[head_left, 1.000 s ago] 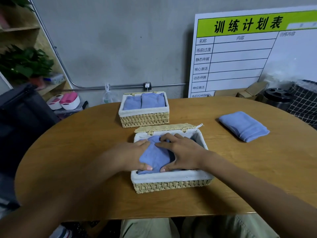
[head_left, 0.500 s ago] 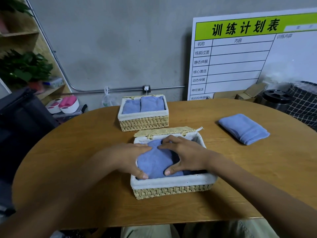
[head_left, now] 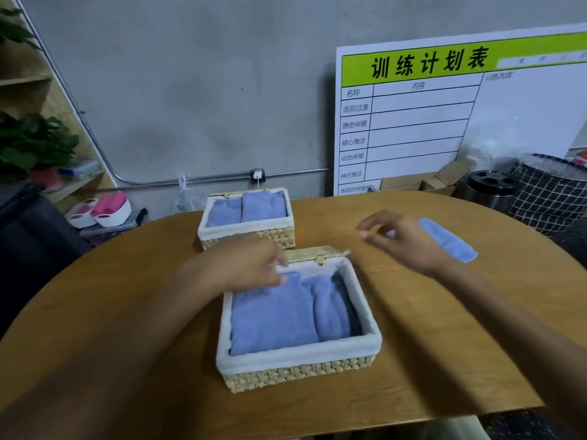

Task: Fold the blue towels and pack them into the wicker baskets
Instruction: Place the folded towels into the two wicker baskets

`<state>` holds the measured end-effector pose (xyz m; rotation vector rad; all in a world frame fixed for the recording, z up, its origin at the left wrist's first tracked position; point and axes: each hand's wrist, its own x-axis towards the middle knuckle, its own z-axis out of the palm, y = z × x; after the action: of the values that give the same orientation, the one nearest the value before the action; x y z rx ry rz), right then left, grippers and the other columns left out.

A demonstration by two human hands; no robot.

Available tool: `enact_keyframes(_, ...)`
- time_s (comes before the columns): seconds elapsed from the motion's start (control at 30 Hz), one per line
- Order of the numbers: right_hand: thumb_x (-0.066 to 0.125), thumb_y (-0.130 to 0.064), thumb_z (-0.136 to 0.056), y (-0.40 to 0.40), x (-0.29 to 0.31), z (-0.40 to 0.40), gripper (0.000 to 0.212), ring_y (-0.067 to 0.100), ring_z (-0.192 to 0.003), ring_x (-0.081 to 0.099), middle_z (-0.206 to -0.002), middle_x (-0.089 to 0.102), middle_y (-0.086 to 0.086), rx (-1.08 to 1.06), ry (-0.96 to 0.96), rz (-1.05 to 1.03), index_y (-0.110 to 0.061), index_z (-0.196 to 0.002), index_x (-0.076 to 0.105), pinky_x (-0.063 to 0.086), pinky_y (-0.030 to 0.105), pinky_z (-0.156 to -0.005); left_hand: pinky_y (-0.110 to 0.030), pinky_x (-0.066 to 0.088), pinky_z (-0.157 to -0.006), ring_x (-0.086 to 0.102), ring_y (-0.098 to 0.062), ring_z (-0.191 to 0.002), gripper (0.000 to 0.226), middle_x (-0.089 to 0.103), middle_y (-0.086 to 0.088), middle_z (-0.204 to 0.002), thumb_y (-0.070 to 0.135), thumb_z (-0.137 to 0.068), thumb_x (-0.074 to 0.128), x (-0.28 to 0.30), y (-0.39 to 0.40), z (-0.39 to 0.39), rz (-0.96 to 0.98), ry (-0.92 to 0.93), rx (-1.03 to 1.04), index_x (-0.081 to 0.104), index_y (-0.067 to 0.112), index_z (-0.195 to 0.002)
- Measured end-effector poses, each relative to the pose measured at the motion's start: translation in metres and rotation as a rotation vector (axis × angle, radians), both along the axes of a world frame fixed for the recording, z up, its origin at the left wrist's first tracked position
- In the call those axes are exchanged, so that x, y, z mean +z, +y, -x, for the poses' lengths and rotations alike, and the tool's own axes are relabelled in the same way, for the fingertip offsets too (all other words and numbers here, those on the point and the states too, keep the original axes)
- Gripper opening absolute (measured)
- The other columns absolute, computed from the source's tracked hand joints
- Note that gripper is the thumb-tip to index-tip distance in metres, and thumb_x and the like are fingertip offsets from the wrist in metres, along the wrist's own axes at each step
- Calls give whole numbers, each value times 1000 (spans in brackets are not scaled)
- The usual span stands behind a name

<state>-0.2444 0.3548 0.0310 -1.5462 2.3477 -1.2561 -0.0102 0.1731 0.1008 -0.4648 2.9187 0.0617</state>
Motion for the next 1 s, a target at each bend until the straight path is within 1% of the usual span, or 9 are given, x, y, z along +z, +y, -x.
enact_keyframes(0.13,67,-20,-93,43,-30,103,6,20,-86,61,-100,68,6,-297,87,-277,-23,-91,70,51,39,-84,-36,48,-98,61,-20,-116,38,69,1,-123,45,-94,60,-16,53,94,-159,244,-93,61,36,-132)
enact_keyframes(0.23,66,-20,-92,61,-55,154,10,33,-97,61,-111,61,17,-386,51,-452,-27,-99,68,48,37,-86,-37,49,-96,62,-29,-117,47,67,-10,-128,35,-95,64,-51,96,180,-408,284,-90,55,23,-140)
enact_keyframes(0.33,65,-32,-95,64,-74,176,28,33,-109,57,-120,54,16,-427,-42,-499,-21,-121,65,46,40,-96,-37,48,-94,54,-37,-128,70,45,-20,-151,39,-98,57,-94,121,248,-452,127,51,26,17,-157)
enact_keyframes(0.43,66,-37,-93,60,-82,182,31,29,-101,60,-118,59,16,-409,-93,-475,-23,-121,63,48,39,-88,-44,49,-96,54,-44,-127,83,35,-27,-154,46,-101,48,-123,125,288,-519,5,245,-5,23,-161)
enact_keyframes(0.57,70,-38,-91,62,-83,173,28,30,-86,63,-97,66,13,-361,-184,-376,-18,-108,61,50,40,-72,-44,47,-104,48,-33,-133,80,32,-14,-159,38,-96,59,-138,103,312,-755,219,381,13,26,-160)
enact_keyframes(0.7,70,-30,-92,67,-84,163,26,25,-63,53,-79,59,13,-320,-362,-228,-11,-105,58,44,32,-51,-30,45,-92,52,-20,-121,66,46,0,-149,19,-94,66,-138,88,310,-1182,350,487,36,32,-151)
enact_keyframes(0.83,67,-21,-95,70,-84,153,21,17,-59,43,-73,52,12,-292,-443,-134,-6,-108,60,35,25,-52,-47,46,-103,53,-23,-126,64,50,4,-146,23,-84,75,-138,85,305,-1323,283,485,49,47,-138)
enact_keyframes(0.93,62,-22,-98,73,-79,142,21,24,-70,44,-83,49,16,-274,-552,-62,-10,-114,58,34,26,-56,-31,49,-77,55,-18,-116,58,51,5,-140,17,-88,72,-128,88,297,-1329,386,406,54,42,-136)
enact_keyframes(1.0,61,-26,-98,76,-73,132,25,23,-74,52,-91,55,17,-256,-659,3,-18,-121,54,40,27,-60,-29,45,-68,55,-17,-110,58,52,5,-134,16,-88,72,-116,89,291,-1278,430,325,55,43,-136)
